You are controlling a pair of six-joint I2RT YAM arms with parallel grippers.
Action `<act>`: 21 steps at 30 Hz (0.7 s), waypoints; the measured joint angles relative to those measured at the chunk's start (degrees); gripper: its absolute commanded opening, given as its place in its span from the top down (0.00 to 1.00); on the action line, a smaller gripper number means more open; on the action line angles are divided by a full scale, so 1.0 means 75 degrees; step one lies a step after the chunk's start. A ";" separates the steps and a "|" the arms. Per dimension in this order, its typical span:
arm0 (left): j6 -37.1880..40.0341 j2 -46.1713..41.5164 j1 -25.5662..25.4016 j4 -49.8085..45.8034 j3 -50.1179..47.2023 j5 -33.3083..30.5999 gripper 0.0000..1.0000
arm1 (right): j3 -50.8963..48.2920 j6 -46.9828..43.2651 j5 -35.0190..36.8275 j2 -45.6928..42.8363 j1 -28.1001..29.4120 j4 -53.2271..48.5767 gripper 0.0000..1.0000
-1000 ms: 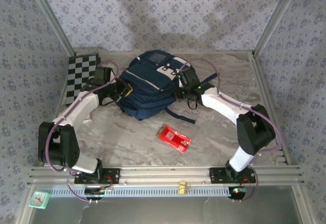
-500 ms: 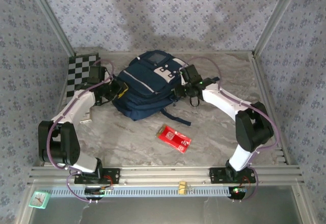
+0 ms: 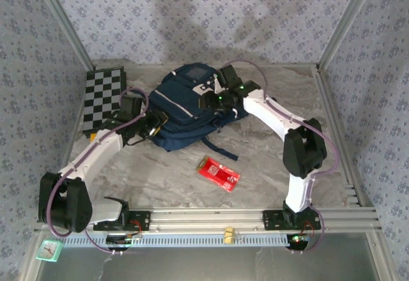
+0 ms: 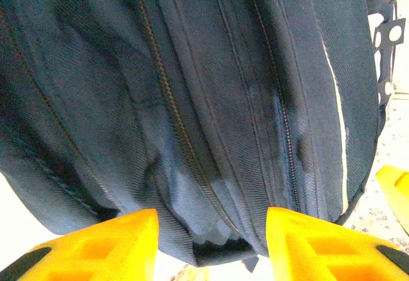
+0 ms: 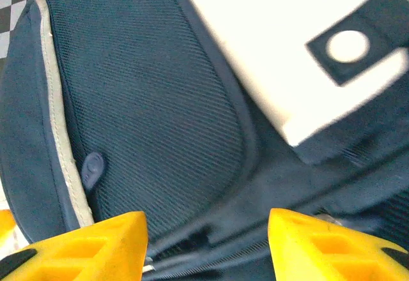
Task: Pack the student bag
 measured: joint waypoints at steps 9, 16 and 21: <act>-0.0600 0.0254 -0.0644 0.0597 0.0003 -0.0688 0.52 | 0.1186 0.0070 -0.0152 0.1163 -0.0023 -0.0685 0.58; -0.0551 0.0839 -0.0729 0.0705 0.0361 -0.0892 0.52 | 0.1393 -0.0012 -0.0198 0.1329 -0.0160 -0.0822 0.96; -0.0382 0.1274 -0.0729 0.0903 0.0551 -0.0930 0.52 | 0.1227 0.0032 -0.0242 0.1303 -0.0297 -0.0437 1.00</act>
